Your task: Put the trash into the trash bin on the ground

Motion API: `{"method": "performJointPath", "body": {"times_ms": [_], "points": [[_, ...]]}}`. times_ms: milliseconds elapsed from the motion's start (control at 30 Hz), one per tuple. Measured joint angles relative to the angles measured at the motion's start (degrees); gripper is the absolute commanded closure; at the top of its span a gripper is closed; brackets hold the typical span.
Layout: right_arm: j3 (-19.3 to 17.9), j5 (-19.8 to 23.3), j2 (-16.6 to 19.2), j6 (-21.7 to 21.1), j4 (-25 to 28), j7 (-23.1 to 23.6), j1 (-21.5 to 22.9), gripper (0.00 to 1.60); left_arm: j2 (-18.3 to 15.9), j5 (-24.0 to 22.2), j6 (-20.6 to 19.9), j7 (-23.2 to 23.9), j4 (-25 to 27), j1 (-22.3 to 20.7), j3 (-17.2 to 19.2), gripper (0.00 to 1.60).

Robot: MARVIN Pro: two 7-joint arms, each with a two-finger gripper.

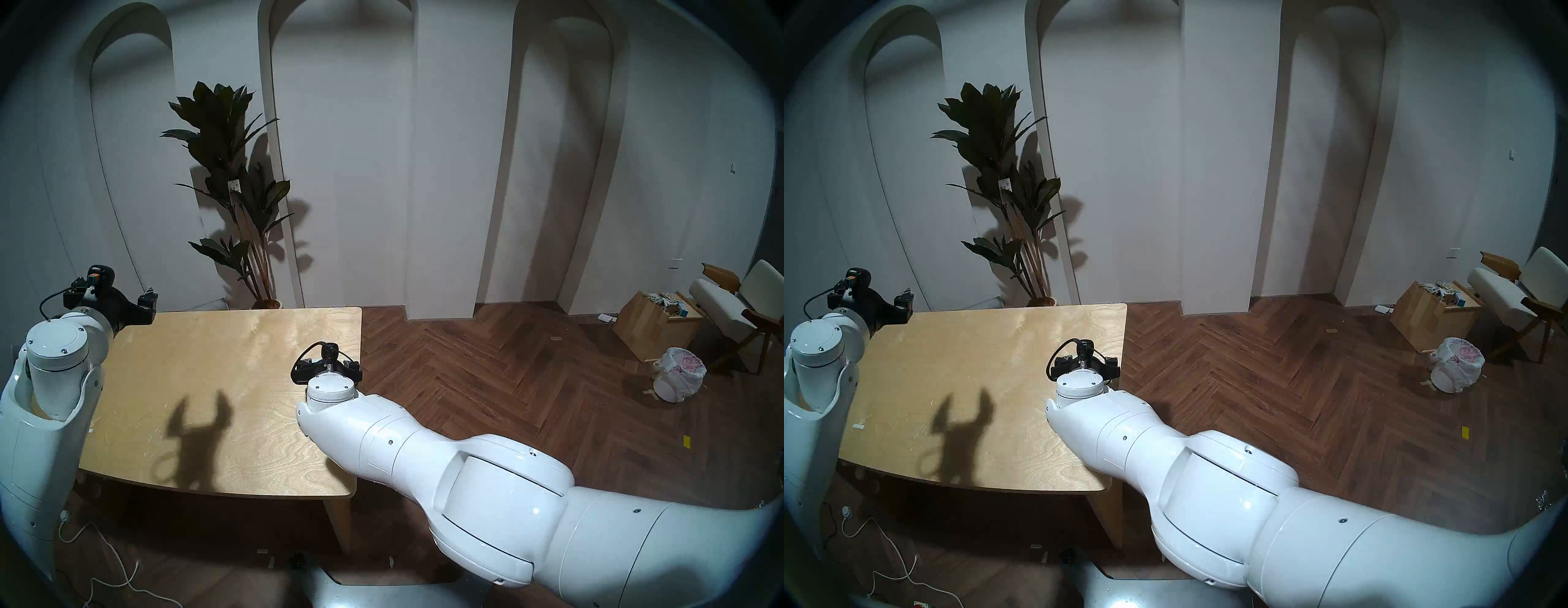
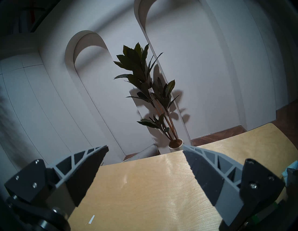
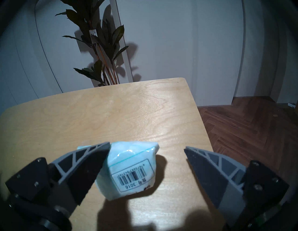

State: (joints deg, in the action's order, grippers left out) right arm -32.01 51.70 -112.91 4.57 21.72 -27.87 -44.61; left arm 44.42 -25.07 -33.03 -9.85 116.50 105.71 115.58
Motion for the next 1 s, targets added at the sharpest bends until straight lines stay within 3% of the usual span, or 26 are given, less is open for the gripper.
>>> {"method": "performJointPath", "body": {"times_ms": [133, 167, 200, 233, 267, 300, 333, 367, 833, 1000], "points": [[-0.2, 0.6, -1.0, 0.8, -3.2, 2.6, 1.1, 0.0, 0.0, 0.0, 0.0, 0.0, 0.0, 0.0, 0.0, 0.0], [-0.3, 0.9, -1.2, 1.1, -4.1, 3.4, 1.4, 0.19, 0.0, 0.0, 0.0, 0.0, 0.0, 0.0, 0.0, 0.0], [-0.3, 1.0, -1.3, 1.2, -4.4, 3.7, 1.5, 0.19, 0.0, 0.0, 0.0, 0.0, 0.0, 0.0, 0.0, 0.0], [-0.3, 1.1, -1.4, 1.2, -4.7, 4.0, 1.6, 0.36, 0.0, 0.0, 0.0, 0.0, 0.0, 0.0, 0.0, 0.0], [-0.3, 1.2, -1.6, 1.4, -5.3, 4.6, 1.8, 0.87, 0.0, 0.0, 0.0, 0.0, 0.0, 0.0, 0.0, 0.0], [-0.3, 1.3, -1.7, 1.5, -5.7, 5.0, 1.9, 1.09, 0.0, 0.0, 0.0, 0.0, 0.0, 0.0, 0.0, 0.0], [-0.2, 1.4, -1.9, 1.6, -5.9, 5.5, 2.0, 1.09, 0.0, 0.0, 0.0, 0.0, 0.0, 0.0, 0.0, 0.0], [-0.1, 1.6, -2.1, 1.7, -6.2, 6.0, 2.1, 1.6, 0.0, 0.0, 0.0, 0.0, 0.0, 0.0, 0.0, 0.0], [1.4, 3.8, -2.1, 2.2, -7.7, 8.9, 2.6, 1.6, 0.0, 0.1, 0.0, 0.1, 0.0, 0.0, 0.0, 0.0], [1.5, 4.7, -2.0, 4.3, -7.0, 9.4, 1.9, 1.6, 0.0, 0.1, 0.0, 0.1, 0.0, 0.0, 0.0, 0.0]]}}
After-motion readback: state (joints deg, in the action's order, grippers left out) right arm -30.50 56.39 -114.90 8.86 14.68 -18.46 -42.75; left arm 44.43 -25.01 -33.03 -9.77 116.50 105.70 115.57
